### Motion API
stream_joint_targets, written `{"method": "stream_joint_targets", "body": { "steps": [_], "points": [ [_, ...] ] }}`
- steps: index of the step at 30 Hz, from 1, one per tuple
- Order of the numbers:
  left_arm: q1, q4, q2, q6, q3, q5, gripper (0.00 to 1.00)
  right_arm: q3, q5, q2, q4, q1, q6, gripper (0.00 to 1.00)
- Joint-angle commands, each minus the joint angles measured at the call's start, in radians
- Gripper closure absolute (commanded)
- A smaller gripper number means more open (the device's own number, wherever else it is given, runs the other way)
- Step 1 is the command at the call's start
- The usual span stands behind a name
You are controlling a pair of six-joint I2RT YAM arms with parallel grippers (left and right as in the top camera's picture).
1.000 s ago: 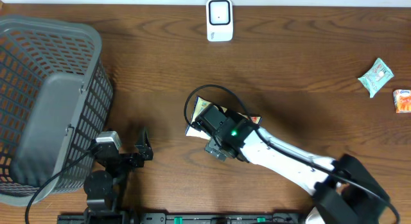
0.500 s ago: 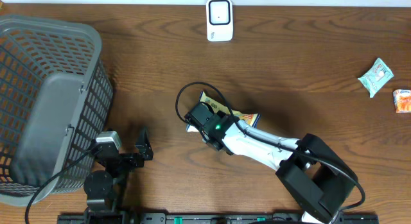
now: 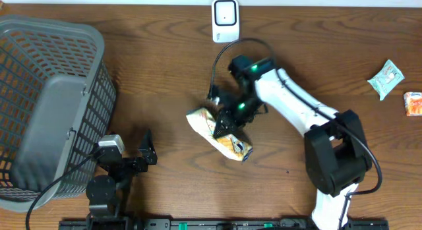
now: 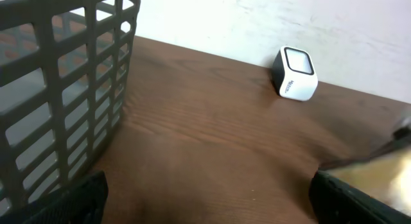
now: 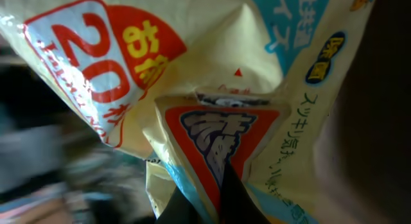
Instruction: Scan the item barcode
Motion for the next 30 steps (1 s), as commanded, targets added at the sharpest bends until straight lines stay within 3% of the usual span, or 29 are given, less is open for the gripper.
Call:
{"method": "stream_joint_targets", "body": {
  "steps": [1, 6, 9, 15, 19, 23, 30],
  "points": [
    [-0.004, -0.025, -0.005, -0.009, -0.016, -0.002, 0.0, 0.018, -0.441, 0.001, -0.058, -0.052, -0.126, 0.98],
    [-0.004, -0.025, -0.005, -0.01, -0.016, -0.002, 0.0, 0.017, -0.666, 0.001, -0.138, -0.085, -0.155, 0.98],
    [-0.004, -0.025, -0.005, -0.01, -0.016, -0.002, 0.0, 0.017, -0.694, 0.001, -0.159, -0.083, -0.138, 0.99],
    [-0.004, -0.024, -0.005, -0.01, -0.016, -0.002, 0.0, 0.016, -0.694, 0.001, -0.275, -0.08, -0.457, 0.99],
    [-0.004, -0.025, -0.005, -0.01, -0.016, -0.002, 0.0, 0.016, -0.665, 0.001, -0.469, -0.055, -0.766, 0.99],
    [-0.004, -0.025, -0.005, -0.01, -0.016, -0.002, 0.0, 0.008, -0.599, 0.002, -0.468, -0.019, -0.845, 0.99],
    [-0.004, -0.025, -0.005, -0.01, -0.016, -0.002, 0.0, 0.003, -0.657, 0.002, -0.468, 0.029, -0.933, 0.99]
  ]
}}
